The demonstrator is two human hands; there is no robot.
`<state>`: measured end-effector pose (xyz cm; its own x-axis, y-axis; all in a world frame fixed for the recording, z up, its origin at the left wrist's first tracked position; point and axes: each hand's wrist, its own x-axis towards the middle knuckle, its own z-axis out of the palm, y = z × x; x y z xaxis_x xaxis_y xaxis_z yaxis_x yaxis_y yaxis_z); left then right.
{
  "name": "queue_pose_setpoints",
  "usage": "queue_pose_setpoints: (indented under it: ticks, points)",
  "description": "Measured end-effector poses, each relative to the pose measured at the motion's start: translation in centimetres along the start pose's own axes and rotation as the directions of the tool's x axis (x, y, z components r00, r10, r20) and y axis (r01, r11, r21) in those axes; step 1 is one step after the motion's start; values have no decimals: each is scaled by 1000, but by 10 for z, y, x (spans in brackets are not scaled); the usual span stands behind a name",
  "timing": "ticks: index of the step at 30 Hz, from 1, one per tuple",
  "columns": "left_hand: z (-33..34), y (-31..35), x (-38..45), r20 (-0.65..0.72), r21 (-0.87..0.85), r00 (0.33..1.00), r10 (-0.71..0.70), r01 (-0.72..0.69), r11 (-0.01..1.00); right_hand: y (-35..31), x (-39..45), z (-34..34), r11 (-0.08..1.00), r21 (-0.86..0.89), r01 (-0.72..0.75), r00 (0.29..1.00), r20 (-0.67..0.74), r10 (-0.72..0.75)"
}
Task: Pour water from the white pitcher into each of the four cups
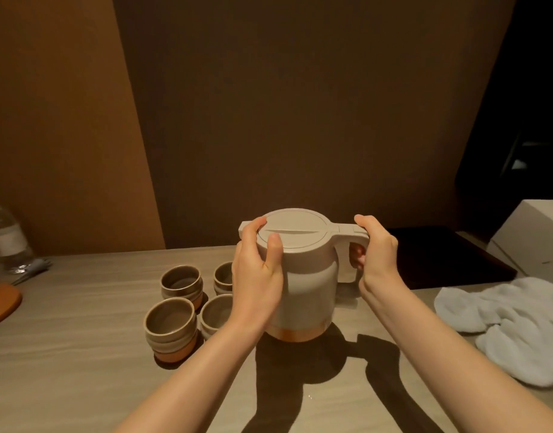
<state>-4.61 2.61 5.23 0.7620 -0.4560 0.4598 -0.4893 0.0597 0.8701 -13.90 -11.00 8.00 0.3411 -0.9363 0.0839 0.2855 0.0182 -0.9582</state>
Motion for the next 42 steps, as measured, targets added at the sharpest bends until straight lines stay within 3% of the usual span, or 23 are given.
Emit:
queue_pose_setpoints:
  ticks: [4,11,22,29,42]
  points:
    - [-17,16,-12,-7,-34,1000,-6,6,999,-13,-15,-1,1000,-13,7,1000,0,-7]
    - [-50,0,-26,-138,-54,986,-91,84,995,-17,-34,-11,999,-48,-1,1000,-19,0]
    - [-63,-75,-64,-259,248,939,-225,290,924,-19,-47,-31,998,-65,4,1000,-18,-5]
    - [-39,-108,-85,-378,119,819,-432,505,855,-13,-45,-40,996,-89,-10,1000,-26,7]
    - [-2,-116,-74,-473,-6,764,-439,495,869,-2,-35,-51,993,-111,-33,999,-14,32]
